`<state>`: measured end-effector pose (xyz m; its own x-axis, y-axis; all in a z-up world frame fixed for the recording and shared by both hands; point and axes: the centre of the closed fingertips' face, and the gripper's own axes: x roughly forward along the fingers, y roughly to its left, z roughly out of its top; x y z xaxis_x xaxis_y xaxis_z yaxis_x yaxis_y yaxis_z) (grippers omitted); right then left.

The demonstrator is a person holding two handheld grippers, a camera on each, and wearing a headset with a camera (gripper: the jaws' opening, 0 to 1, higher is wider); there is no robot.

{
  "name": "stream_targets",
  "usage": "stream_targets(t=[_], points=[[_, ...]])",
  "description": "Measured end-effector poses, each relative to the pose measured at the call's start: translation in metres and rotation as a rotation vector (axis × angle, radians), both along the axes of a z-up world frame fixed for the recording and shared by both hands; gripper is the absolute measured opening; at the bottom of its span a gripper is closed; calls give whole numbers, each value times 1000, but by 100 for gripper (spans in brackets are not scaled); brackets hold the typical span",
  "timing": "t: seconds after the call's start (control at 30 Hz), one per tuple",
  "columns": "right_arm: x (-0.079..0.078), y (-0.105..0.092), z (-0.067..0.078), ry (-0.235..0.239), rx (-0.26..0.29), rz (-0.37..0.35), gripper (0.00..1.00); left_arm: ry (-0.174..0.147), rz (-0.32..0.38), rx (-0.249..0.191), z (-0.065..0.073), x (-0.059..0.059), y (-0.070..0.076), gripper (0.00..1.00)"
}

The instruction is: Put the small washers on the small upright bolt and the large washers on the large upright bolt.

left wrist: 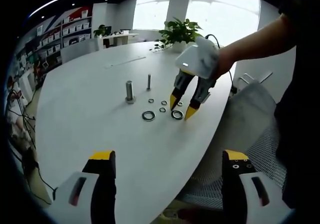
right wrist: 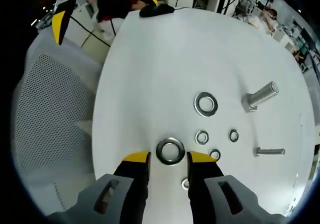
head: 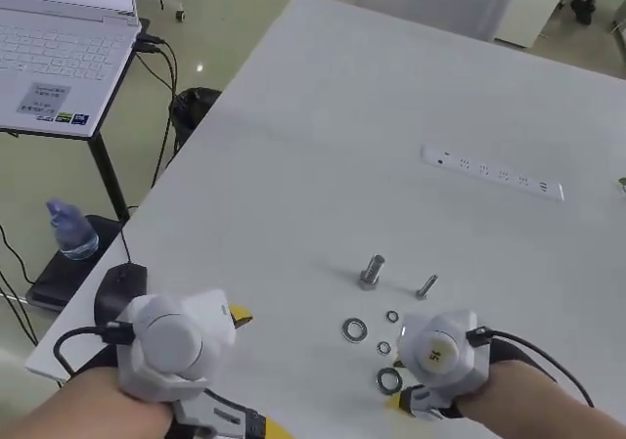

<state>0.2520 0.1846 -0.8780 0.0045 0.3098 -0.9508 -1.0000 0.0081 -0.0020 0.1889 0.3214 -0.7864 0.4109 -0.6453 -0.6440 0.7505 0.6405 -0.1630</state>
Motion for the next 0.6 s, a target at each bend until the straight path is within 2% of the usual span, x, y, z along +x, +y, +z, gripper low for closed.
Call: stream_targets(t=[0.2, 0.37, 0.6], points=[[-1, 2, -1, -2, -60, 33, 28, 6, -3, 9, -2, -2, 1, 87], [2, 2, -2, -1, -110, 45, 26, 1, 4, 5, 3, -1, 1, 86], [2, 0, -2, -1, -101, 33, 26, 4, 4, 7, 3, 0, -1, 86]])
